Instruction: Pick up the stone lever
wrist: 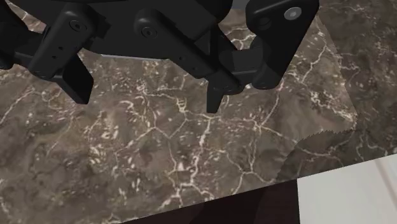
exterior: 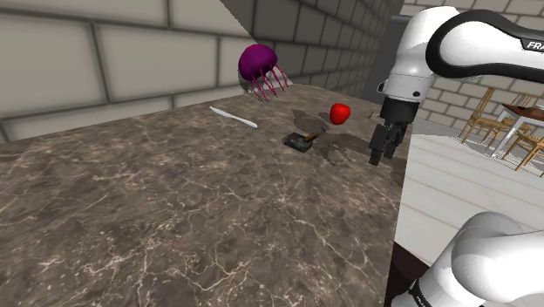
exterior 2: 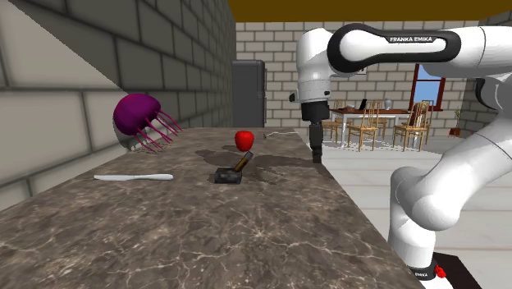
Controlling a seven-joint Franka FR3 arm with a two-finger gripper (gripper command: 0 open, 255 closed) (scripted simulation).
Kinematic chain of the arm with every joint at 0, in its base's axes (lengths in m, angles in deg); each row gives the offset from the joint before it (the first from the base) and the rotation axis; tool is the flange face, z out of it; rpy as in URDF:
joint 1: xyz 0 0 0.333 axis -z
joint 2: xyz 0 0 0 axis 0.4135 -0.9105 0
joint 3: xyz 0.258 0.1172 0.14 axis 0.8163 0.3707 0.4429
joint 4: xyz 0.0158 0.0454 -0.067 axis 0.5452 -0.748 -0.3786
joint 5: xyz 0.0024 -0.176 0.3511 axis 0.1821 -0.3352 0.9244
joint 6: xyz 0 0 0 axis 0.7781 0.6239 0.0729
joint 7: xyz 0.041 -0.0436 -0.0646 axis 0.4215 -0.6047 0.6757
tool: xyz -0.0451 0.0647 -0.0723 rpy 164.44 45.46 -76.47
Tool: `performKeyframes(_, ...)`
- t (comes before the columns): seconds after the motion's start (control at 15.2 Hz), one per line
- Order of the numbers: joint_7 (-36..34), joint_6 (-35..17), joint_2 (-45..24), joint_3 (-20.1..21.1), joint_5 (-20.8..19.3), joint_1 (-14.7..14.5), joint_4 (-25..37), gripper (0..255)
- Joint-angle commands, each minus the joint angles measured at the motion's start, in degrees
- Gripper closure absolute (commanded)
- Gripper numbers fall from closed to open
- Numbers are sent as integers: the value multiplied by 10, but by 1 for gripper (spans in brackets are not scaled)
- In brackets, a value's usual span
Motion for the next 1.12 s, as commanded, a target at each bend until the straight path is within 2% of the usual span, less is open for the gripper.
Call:
performKeyframes(0.0, 0, 0, 0, 0, 0, 0, 0, 0)
performKeyframes(0.53, 53, -85, -166, -12, -22, -1, 103, 0)
performKeyframes(1.06, 97, -127, -331, -17, -35, -4, 250, 0)
